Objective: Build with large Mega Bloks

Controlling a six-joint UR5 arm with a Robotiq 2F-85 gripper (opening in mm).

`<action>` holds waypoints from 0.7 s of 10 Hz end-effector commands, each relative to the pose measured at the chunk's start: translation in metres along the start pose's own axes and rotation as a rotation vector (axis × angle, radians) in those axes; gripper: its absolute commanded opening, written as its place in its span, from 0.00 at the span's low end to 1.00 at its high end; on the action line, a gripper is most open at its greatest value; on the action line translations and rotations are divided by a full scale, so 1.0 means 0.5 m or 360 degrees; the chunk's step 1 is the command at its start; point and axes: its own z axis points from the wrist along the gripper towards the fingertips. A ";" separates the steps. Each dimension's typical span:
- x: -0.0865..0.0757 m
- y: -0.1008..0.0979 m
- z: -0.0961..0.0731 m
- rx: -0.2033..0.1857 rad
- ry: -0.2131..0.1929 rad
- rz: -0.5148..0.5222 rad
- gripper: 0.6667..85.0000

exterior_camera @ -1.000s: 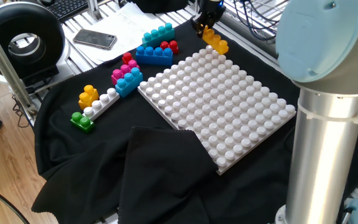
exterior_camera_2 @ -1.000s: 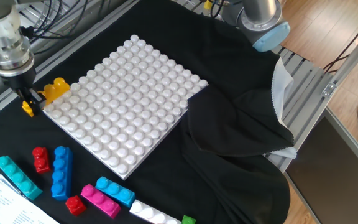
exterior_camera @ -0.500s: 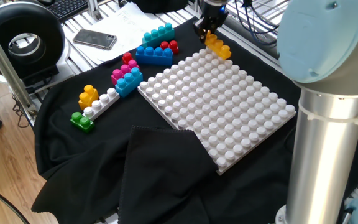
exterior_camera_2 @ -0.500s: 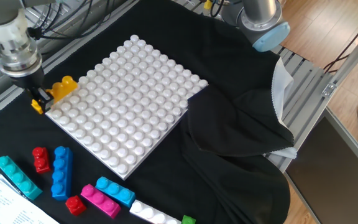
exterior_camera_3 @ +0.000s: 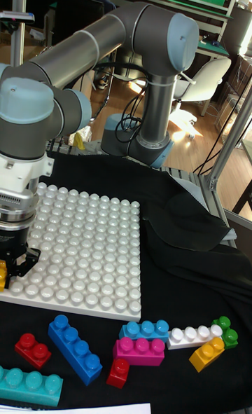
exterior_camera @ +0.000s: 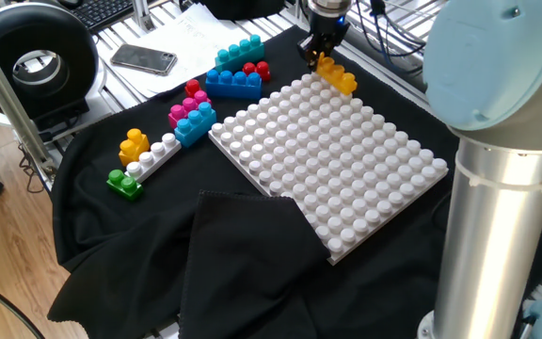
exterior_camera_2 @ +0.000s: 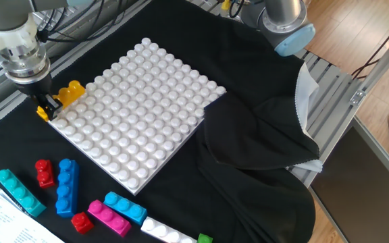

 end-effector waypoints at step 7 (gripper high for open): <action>0.031 0.007 0.008 -0.0057 0.0065 0.0050 0.19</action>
